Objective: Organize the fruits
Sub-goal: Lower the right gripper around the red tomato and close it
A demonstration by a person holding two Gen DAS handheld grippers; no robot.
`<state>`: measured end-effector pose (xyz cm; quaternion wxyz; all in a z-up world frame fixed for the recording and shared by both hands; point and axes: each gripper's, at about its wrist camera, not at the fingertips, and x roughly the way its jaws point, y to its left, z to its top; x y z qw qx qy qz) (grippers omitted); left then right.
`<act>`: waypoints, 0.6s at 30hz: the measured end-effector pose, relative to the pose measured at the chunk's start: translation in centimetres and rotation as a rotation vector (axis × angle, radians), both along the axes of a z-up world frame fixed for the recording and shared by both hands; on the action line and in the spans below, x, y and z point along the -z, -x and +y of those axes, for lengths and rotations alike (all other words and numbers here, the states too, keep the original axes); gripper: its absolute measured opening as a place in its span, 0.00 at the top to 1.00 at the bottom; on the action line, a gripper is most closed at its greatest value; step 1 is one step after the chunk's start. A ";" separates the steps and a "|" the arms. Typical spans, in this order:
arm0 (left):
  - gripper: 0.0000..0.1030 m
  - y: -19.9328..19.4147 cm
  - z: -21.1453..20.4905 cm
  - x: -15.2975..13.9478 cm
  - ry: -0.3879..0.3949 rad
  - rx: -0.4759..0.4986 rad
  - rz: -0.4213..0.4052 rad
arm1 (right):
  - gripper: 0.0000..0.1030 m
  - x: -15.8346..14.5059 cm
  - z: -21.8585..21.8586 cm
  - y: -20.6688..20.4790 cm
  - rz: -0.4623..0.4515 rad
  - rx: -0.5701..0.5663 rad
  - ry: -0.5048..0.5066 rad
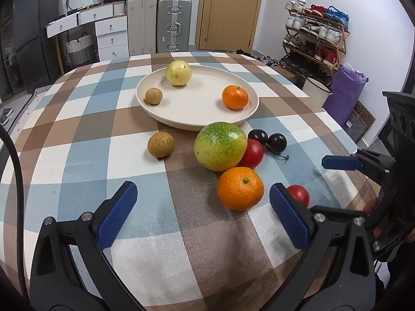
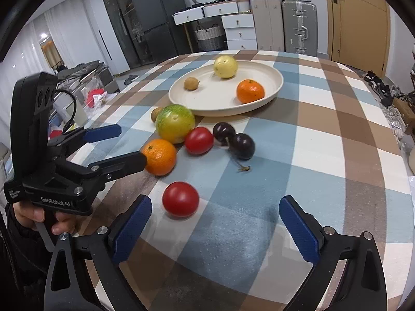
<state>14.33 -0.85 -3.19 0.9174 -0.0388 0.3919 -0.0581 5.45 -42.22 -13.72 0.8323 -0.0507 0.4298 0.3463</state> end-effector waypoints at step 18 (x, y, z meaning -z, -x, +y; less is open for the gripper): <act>0.01 -0.5 0.2 0.6 0.008 0.005 0.025 | 0.49 0.7 2.9 0.9 -0.028 -0.090 0.068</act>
